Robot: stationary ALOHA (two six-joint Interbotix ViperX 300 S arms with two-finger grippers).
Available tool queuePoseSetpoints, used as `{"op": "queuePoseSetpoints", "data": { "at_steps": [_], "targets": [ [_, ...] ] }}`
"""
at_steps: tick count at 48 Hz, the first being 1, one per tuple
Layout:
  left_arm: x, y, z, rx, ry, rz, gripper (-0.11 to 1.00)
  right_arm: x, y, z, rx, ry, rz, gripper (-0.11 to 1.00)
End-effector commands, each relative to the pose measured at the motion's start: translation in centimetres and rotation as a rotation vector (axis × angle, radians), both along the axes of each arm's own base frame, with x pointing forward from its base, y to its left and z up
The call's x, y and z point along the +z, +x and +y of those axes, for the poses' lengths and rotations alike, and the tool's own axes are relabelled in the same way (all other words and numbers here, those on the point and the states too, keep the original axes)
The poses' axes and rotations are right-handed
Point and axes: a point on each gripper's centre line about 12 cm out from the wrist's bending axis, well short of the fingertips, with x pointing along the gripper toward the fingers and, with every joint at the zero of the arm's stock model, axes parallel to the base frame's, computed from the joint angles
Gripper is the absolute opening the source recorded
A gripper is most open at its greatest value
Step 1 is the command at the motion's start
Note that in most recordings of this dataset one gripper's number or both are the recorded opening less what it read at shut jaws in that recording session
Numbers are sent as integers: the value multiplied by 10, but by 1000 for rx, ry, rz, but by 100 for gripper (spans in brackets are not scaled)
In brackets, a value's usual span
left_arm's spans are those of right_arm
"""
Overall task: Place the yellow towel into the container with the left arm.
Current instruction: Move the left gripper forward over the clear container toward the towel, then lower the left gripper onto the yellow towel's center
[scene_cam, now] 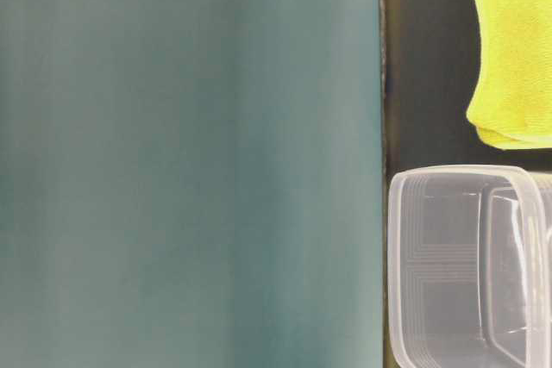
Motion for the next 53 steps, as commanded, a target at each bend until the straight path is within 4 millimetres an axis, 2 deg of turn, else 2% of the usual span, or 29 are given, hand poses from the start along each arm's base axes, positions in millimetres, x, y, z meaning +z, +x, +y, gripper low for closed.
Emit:
{"op": "queuePoseSetpoints", "data": {
  "at_steps": [1,4,7,15,30,32,35,42,45,47,53],
  "targets": [
    [10,7,-11,-57,-1,-4,6,9,2,2,13,32,-23,1],
    [12,13,-11,-59,-40,27,2,8,0,1,9,52,-15,6],
    [13,20,-11,-57,-57,74,0,8,0,1,10,61,-6,0],
    [19,43,-9,-37,-48,179,0,3,-2,1,9,79,51,0],
    [25,100,-1,4,-45,354,0,-15,-10,1,0,85,238,3],
    [24,107,0,8,-46,380,0,-16,-12,0,-1,85,248,7],
    [21,118,2,15,-47,421,0,-17,-16,0,-6,86,268,19],
    [15,145,5,29,-47,525,0,-17,-25,-3,-18,83,271,62],
    [12,159,5,32,-45,571,0,-17,-29,-4,-24,85,267,76],
    [13,168,6,32,-41,590,0,-16,-32,-5,-31,84,258,82],
    [12,200,9,35,-16,654,4,-14,-38,-7,-44,87,242,79]
  ]
}}
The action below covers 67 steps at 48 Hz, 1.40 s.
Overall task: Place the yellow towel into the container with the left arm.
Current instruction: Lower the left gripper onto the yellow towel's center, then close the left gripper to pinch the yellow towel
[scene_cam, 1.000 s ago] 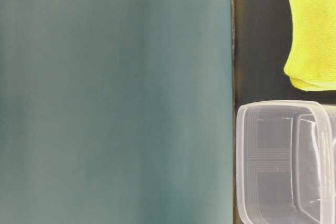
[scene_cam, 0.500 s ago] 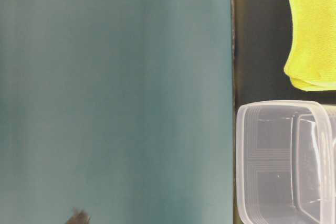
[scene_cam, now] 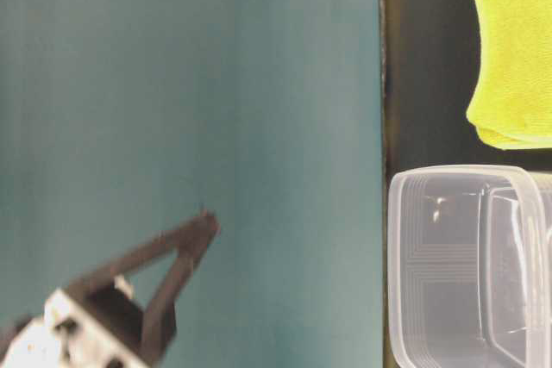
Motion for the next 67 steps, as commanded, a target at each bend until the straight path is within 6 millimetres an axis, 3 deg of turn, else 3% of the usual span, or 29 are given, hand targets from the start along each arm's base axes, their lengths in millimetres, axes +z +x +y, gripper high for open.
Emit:
{"op": "queuePoseSetpoints", "data": {
  "at_steps": [1,12,17,28,42,52,59,63,67],
  "targets": [
    [12,23,4,-2,20,5,8,4,-3,-1,-9,2,-17,79],
    [-9,81,11,-10,48,175,71,3,-8,-1,-11,5,-34,79],
    [-33,107,13,-9,49,290,90,4,-8,-1,-11,3,-42,79],
    [-95,148,11,-64,89,467,90,7,-10,-1,-11,4,-55,79],
    [-162,159,12,-72,84,599,90,12,-14,-1,-11,4,-77,79],
    [-188,159,13,-68,77,628,90,15,-15,-1,-12,14,-91,78],
    [-194,159,10,-75,79,638,88,20,-17,-1,-11,15,-113,78],
    [-193,160,6,-73,74,635,84,21,-19,-1,-12,13,-122,78],
    [-193,159,2,-70,69,640,71,21,-19,0,-8,8,-125,78]
  ]
}}
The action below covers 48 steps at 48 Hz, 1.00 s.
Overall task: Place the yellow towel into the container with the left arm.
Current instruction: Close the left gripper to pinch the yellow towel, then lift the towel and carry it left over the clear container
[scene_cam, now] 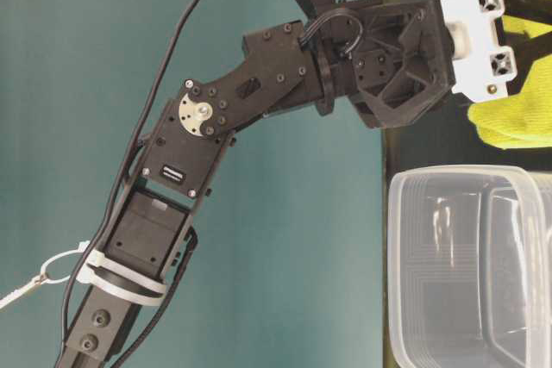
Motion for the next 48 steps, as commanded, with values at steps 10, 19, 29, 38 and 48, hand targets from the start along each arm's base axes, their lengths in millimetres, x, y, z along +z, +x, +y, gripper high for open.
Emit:
{"op": "queuePoseSetpoints", "data": {
  "at_steps": [10,19,29,38,48],
  "targets": [
    [4,3,-14,-19,0,-14,17,7,0,3,19,-2,-23,78],
    [69,9,-10,-13,1,-120,7,7,0,3,23,-4,-24,78],
    [156,-18,-8,-3,3,-171,7,8,0,5,36,-4,-29,78],
    [202,-65,1,22,5,-148,7,13,0,8,54,-9,-74,78],
    [203,-124,6,37,4,-100,7,9,2,8,54,-7,-64,78]
  ]
}}
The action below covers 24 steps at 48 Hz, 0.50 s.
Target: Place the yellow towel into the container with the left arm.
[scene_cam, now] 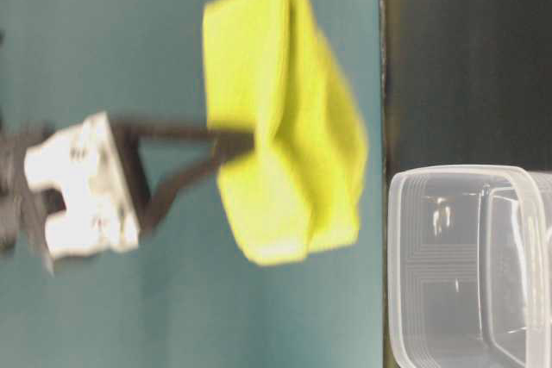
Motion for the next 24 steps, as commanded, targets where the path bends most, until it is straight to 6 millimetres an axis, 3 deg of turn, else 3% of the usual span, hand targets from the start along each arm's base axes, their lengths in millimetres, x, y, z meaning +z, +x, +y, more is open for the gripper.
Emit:
{"op": "queuePoseSetpoints", "data": {
  "at_steps": [1,9,24],
  "targets": [
    [11,-29,-1,-1,4,-17,7,2,2,0,0,0,-5,78],
    [-9,-58,-2,0,2,-5,7,2,3,0,0,-5,-6,78],
    [-30,-64,3,7,4,-49,7,1,3,0,0,-3,-3,78]
  ]
}}
